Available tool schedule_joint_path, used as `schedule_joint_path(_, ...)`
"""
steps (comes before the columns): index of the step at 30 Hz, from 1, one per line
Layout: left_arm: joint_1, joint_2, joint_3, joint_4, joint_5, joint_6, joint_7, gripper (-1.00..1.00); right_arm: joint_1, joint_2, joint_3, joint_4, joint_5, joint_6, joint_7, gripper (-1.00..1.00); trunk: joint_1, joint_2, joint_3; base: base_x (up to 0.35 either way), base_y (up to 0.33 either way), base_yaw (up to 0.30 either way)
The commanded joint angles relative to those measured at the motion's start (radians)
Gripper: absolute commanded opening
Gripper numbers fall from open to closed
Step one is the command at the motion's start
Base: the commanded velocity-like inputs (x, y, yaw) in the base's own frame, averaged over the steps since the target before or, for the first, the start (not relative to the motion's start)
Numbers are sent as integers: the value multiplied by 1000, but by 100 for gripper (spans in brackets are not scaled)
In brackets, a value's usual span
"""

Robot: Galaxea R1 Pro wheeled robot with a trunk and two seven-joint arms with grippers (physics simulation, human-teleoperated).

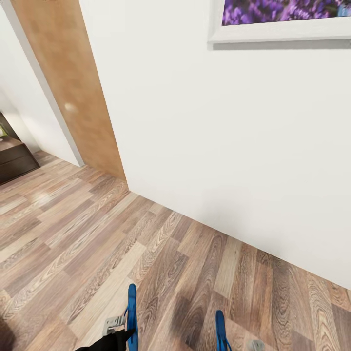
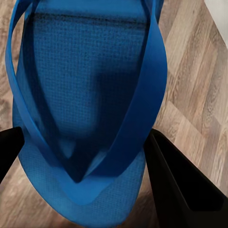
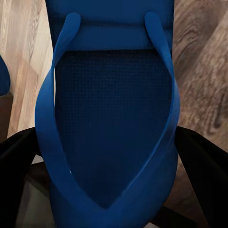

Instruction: In the bedroom, move the book from the bed onto either nightstand, and place the two sandals side by side next to the bed.

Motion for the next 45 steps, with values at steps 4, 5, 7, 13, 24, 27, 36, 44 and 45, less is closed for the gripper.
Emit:
schedule_joint_path(4, 0, -1, 3, 1, 4, 4, -5, -100, 0, -1, 0, 1, -7, 5, 4, -100, 0, 0, 5, 0, 0, 0)
schedule_joint_path(5, 0, -1, 3, 1, 4, 4, -5, -100, 0, -1, 0, 1, -7, 5, 4, -100, 0, 0, 7, 0, 0, 0)
schedule_joint_path(7, 0, -2, 3, 1, 4, 4, -5, -100, 0, -2, 0, 1, -7, 5, 4, -100, 0, 0, 10, 0, 0, 0)
schedule_joint_path(13, 0, -2, 3, 1, 4, 4, -5, -100, -1, -14, 0, 3, -7, 5, 4, -100, 0, 0, 19, 0, 0, 0)
schedule_joint_path(24, 0, -3, 3, 1, 4, 4, -5, -100, -1, -24, 0, 2, -7, 4, 5, -100, 0, 0, 37, 0, 0, 0)
schedule_joint_path(27, 0, -3, 3, 1, 4, 4, -5, -100, 0, -36, 0, 3, -7, 5, 5, -100, 0, 0, 42, 0, 0, 0)
schedule_joint_path(36, 1, -3, 3, 1, 4, 4, -4, -100, 0, -43, 0, 3, -7, 5, 5, -100, 0, 0, 56, 0, 0, 0)
schedule_joint_path(44, 1, -3, 2, 1, 4, 4, -4, -100, -1, -43, 0, 3, -7, 5, 5, -100, 0, 0, 69, 0, 0, 0)
schedule_joint_path(45, 1, -3, 3, 1, 4, 4, -4, -100, 0, -43, 0, 3, -7, 5, 5, -100, 0, 0, 70, 0, 0, 0)
